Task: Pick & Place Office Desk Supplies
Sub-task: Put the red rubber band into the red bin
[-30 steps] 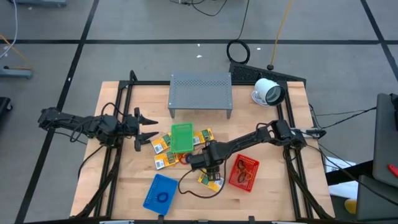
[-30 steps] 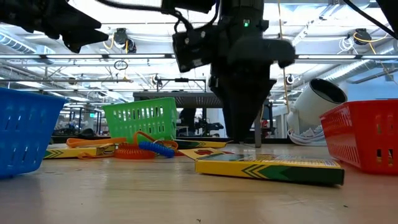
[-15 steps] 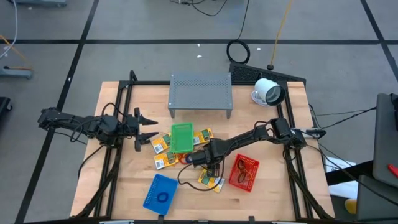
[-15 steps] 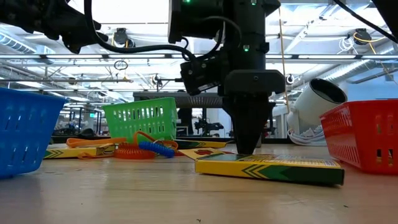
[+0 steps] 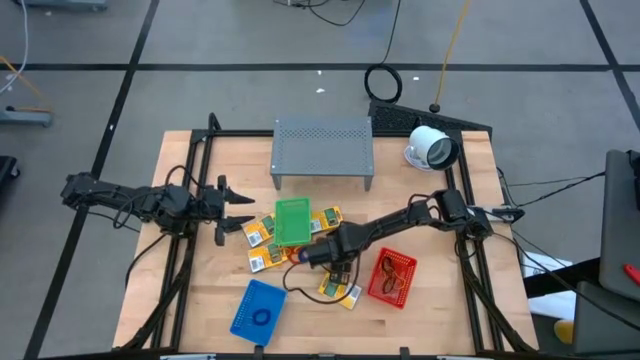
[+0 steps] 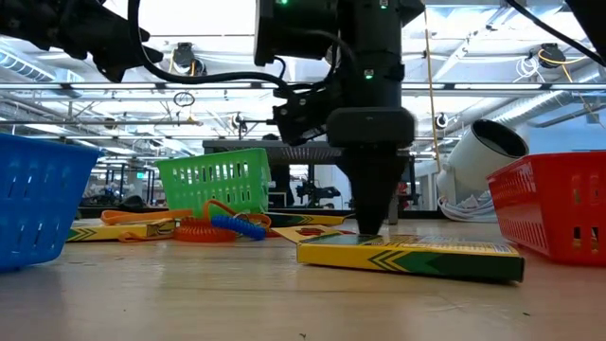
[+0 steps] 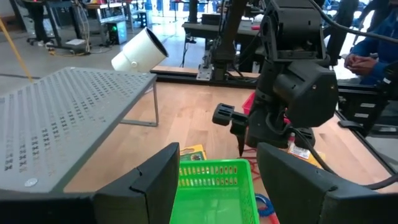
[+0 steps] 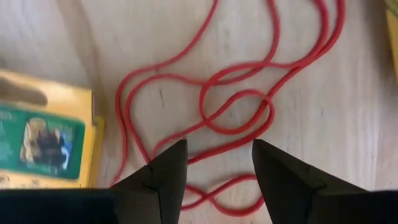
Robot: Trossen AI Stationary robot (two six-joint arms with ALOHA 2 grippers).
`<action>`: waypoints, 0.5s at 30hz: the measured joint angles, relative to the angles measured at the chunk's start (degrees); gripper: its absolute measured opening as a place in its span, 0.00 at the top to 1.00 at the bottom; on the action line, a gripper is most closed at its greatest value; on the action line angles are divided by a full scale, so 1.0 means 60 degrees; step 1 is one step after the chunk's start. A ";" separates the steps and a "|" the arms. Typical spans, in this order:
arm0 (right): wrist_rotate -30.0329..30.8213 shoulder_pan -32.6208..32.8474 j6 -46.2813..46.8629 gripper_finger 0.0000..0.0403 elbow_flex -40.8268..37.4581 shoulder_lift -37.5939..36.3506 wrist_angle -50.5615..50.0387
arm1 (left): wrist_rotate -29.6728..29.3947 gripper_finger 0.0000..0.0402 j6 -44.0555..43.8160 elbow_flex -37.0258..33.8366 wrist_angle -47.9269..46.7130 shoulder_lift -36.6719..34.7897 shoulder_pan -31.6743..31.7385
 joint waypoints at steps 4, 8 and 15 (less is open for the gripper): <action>0.0007 -0.0090 0.0479 0.58 0.0000 0.0000 0.0482 | 0.0000 0.44 -0.0348 0.0000 -0.0138 0.0000 0.0000; -0.0044 -0.0116 0.0534 0.58 0.0000 0.0004 0.0975 | 0.0091 0.44 -0.0421 0.0000 -0.0331 0.0004 0.0004; -0.0912 -0.0137 0.0388 0.58 0.0000 0.0011 0.1310 | 0.0442 0.44 -0.0539 0.0000 -0.0438 0.0001 0.0004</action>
